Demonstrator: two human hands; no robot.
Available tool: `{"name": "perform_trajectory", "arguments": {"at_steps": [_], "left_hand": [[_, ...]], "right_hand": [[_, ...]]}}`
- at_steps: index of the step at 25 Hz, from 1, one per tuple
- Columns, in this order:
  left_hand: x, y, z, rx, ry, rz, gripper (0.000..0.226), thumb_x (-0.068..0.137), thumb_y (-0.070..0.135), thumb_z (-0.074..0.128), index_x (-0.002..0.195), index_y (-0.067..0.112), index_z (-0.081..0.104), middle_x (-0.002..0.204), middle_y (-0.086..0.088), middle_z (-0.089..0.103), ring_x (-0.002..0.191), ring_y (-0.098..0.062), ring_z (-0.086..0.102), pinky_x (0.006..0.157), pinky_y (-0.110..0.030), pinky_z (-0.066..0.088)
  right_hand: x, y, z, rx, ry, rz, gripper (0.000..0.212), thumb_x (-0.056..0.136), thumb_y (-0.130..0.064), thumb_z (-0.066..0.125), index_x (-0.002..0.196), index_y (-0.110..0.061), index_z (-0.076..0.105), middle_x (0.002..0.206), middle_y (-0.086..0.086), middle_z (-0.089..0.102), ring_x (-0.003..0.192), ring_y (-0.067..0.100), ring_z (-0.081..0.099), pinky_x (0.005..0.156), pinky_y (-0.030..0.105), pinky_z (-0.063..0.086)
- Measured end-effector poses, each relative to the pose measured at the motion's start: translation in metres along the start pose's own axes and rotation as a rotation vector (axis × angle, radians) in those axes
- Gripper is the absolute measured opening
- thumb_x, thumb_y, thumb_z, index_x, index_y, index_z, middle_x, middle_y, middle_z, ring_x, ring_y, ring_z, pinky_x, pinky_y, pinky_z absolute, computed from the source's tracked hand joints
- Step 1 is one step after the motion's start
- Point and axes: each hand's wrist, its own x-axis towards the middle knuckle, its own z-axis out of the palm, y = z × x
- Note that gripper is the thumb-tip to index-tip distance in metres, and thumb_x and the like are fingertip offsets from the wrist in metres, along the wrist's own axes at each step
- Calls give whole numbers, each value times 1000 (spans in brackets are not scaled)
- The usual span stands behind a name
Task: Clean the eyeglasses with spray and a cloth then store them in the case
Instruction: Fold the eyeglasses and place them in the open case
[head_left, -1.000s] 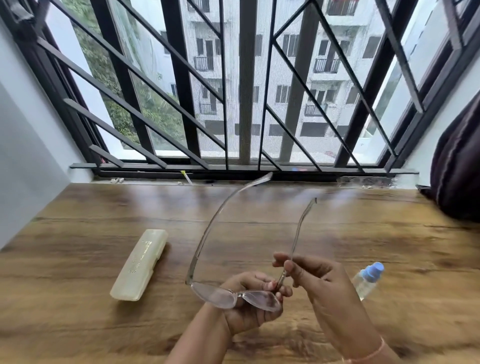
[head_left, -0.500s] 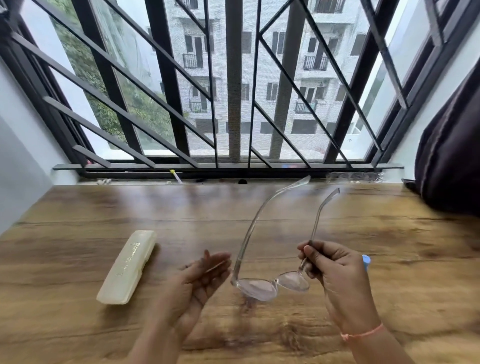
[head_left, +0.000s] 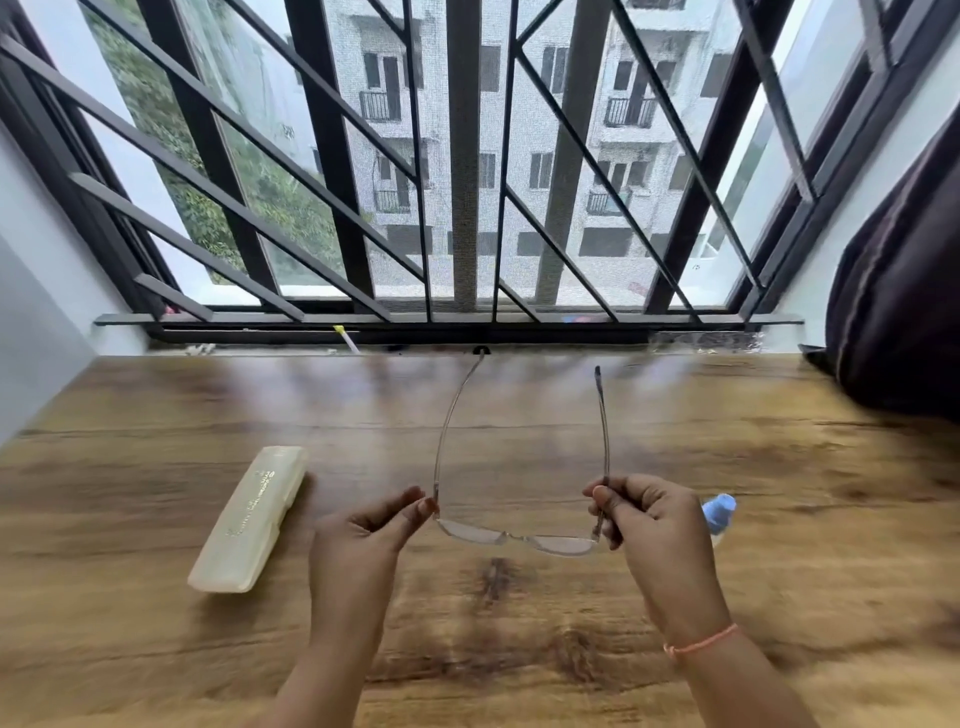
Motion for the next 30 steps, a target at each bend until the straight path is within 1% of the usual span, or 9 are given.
{"name": "perform_trajectory", "arguments": {"at_steps": [4,8,12,16,20,23,25,27,30], "left_hand": [[3,0,4,-46,-61,-134,8,73,-2,69,80,-1,72,63,-13,71,60,-15,66,64,-25,58],[7,4,4,-66,-43,-210,4,75,-3,68,72,-1,70,54,-10,67,45,-14,61,53,-24,57],[11,4,6,-104,-39,-289,3,74,-2,68,72,-4,68,52,-11,65,42,-16,60,52,-25,57],[12,2,5,-97,-39,-258,2,73,-5,68,74,-4,69,54,-12,67,47,-15,63,54,-23,57],[13,-1,2,-34,-2,-88,15,58,1,77,71,8,75,70,-9,73,70,-14,69,70,-22,54],[10,4,1,17,-4,170,23,61,-10,73,74,9,75,77,-1,75,78,-9,70,70,-15,53],[8,8,1,87,10,347,21,63,-5,72,78,9,75,84,1,75,85,-12,69,74,-22,55],[7,10,-1,250,61,530,21,63,10,73,84,12,75,92,3,73,93,-15,66,82,-26,52],[7,12,-2,428,135,719,22,66,11,74,87,17,75,94,4,72,96,-19,62,86,-19,46]], "right_hand": [[5,2,3,63,-81,151,22,85,7,56,71,-5,68,52,3,57,38,4,42,38,16,35],[15,2,9,189,-134,306,12,84,2,58,77,3,68,57,8,54,38,7,38,37,17,32],[22,2,11,218,-144,363,10,82,-1,61,83,7,68,58,7,53,36,5,38,35,16,32],[23,4,10,225,-152,322,10,82,1,60,80,3,69,58,7,55,38,6,39,37,17,32],[20,5,9,277,-142,130,26,77,9,60,69,-11,75,64,6,67,55,12,53,52,17,46],[19,3,7,345,-143,-81,35,71,14,60,70,-17,77,75,0,73,69,10,64,66,17,52],[16,3,6,312,-136,-219,44,72,18,58,74,-21,77,80,-4,72,75,13,65,74,18,53],[13,3,5,267,-132,-343,46,73,17,58,79,-24,77,85,-6,71,79,14,65,77,21,54],[7,2,3,197,-146,-525,40,75,8,62,87,-27,76,90,-10,70,80,15,64,76,25,54]]}}
